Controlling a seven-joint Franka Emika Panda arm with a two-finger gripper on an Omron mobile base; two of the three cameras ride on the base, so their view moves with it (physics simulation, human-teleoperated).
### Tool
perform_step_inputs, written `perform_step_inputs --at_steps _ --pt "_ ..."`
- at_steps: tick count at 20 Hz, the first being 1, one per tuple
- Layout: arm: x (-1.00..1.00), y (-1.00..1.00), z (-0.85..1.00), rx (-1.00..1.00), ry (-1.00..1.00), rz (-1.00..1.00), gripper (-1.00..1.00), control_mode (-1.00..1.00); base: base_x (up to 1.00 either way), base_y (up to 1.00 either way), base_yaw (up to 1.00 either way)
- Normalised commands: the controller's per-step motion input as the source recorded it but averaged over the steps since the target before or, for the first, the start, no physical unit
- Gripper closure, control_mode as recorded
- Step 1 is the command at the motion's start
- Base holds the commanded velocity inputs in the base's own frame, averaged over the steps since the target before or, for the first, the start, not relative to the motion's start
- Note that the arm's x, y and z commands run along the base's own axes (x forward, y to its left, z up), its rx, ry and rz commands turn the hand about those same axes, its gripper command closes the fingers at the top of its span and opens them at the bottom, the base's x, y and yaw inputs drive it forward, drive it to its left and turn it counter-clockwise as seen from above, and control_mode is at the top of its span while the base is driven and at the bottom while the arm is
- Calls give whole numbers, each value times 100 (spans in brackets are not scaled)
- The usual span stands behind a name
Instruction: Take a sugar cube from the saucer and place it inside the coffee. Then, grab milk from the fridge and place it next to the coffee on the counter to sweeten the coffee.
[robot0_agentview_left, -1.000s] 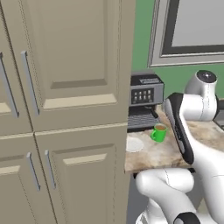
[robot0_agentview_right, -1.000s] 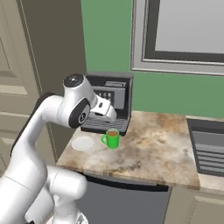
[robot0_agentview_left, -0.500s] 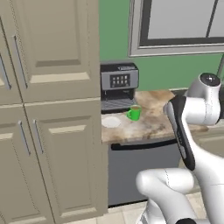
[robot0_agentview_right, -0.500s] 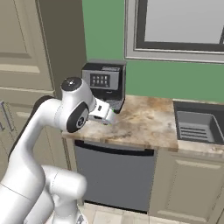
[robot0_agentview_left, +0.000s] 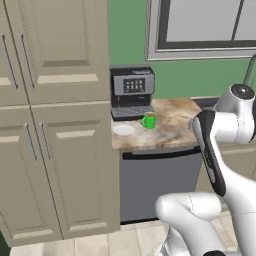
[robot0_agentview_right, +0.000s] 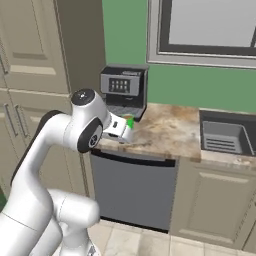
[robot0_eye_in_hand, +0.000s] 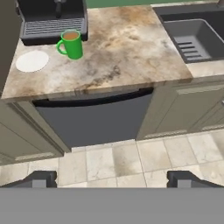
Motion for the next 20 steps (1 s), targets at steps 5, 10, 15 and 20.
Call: perform_step_inputs --at_steps 5,10,15,20 --pt "0 0 0 0 0 0 -100 100 -21 -26 20" --pt "0 0 0 0 0 0 -100 100 -33 -24 28" --pt "0 0 0 0 0 0 -100 100 -40 -23 72" --pt "0 0 0 0 0 0 -100 100 -13 -6 100"
